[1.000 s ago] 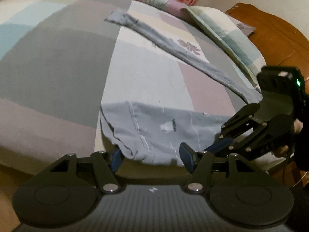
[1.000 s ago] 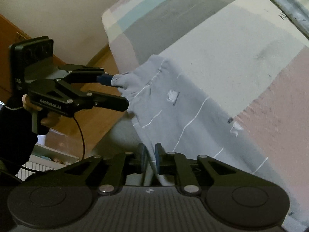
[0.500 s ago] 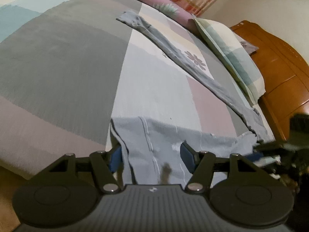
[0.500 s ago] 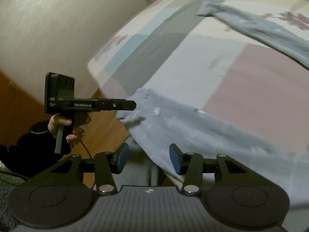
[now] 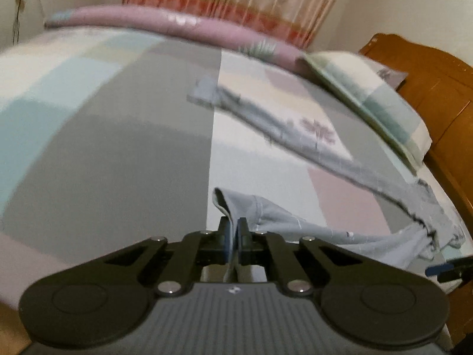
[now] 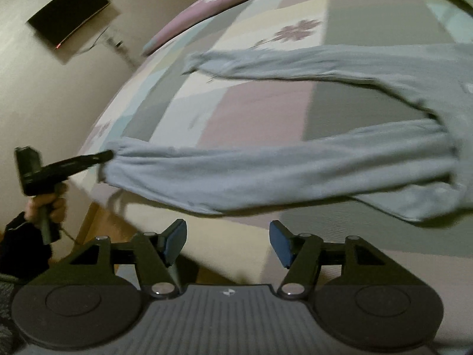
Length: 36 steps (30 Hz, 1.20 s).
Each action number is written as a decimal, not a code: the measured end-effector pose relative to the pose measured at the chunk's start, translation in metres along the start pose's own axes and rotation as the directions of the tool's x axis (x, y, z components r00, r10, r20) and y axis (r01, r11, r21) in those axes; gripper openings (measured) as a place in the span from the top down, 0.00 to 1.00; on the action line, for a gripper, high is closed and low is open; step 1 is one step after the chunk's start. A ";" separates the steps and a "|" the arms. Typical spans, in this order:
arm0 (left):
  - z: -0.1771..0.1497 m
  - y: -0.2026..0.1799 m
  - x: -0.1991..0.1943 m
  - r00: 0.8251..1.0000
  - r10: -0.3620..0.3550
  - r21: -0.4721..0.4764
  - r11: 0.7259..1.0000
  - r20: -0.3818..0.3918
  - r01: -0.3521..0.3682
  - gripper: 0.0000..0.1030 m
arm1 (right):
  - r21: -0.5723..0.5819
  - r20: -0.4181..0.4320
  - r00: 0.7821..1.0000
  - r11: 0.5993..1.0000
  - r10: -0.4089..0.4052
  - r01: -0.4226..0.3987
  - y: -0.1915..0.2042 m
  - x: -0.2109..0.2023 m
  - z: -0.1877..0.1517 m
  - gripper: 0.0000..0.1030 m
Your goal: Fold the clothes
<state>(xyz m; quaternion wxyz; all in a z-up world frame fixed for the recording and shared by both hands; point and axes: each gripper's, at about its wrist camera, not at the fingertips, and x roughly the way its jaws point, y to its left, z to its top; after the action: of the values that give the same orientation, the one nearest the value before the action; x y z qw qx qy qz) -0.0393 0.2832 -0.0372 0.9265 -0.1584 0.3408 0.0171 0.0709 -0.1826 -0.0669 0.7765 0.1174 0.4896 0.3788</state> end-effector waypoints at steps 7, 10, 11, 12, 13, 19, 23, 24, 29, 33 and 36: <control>0.029 0.006 0.000 0.995 0.092 0.005 0.996 0.033 -0.092 1.00 | 0.053 0.055 0.997 0.997 -0.053 0.050 -0.016 -0.013 -0.001 0.35; 0.026 0.004 0.004 0.995 0.104 0.020 0.994 0.010 -0.104 1.00 | 0.058 0.061 0.995 0.995 -0.084 0.080 -0.022 -0.016 -0.002 0.34; 0.023 0.002 0.005 0.995 0.102 0.026 0.994 -0.003 -0.102 1.00 | 0.060 0.063 0.993 0.994 -0.096 0.092 -0.024 -0.017 -0.001 0.34; 0.020 0.000 0.007 0.995 0.103 0.034 0.994 -0.016 -0.102 1.00 | 0.064 0.067 0.991 0.992 -0.114 0.110 -0.027 -0.019 -0.002 0.34; 0.016 -0.004 0.008 0.994 0.108 0.047 0.993 -0.027 -0.106 0.99 | 0.069 0.075 0.988 0.989 -0.138 0.133 -0.030 -0.023 -0.002 0.34; -0.008 -0.044 0.013 0.995 0.063 0.201 0.978 -0.080 -0.046 0.79 | 0.147 0.134 0.953 0.957 -0.271 0.251 -0.054 -0.038 0.001 0.34; -0.020 -0.075 0.017 0.995 0.031 0.308 0.951 -0.095 -0.001 0.67 | 0.220 0.132 0.927 0.923 -0.350 0.317 -0.072 -0.039 0.001 0.34; -0.022 -0.082 0.018 0.995 0.023 0.328 0.945 -0.101 0.012 0.66 | 0.234 0.133 0.924 0.917 -0.359 0.322 -0.075 -0.038 0.000 0.34; -0.029 -0.104 0.020 0.993 -0.003 0.379 0.924 -0.117 0.047 0.64 | 0.264 0.150 0.913 0.905 -0.379 0.332 -0.076 -0.042 -0.001 0.34; -0.033 -0.112 0.024 0.992 -0.011 0.412 0.909 -0.124 0.061 0.55 | 0.267 0.189 0.881 0.887 -0.433 0.378 -0.071 -0.059 -0.008 0.34; -0.035 -0.119 0.031 0.990 -0.012 0.417 0.906 -0.143 0.072 0.55 | 0.331 0.153 0.866 0.851 -0.475 0.408 -0.085 -0.052 -0.013 0.35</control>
<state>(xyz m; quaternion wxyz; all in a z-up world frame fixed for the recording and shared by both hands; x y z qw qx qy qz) -0.0208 0.1576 -0.0489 0.9133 0.0373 0.3960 -0.0877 0.0877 -0.2798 -0.0857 0.8687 0.1553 0.4601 0.0976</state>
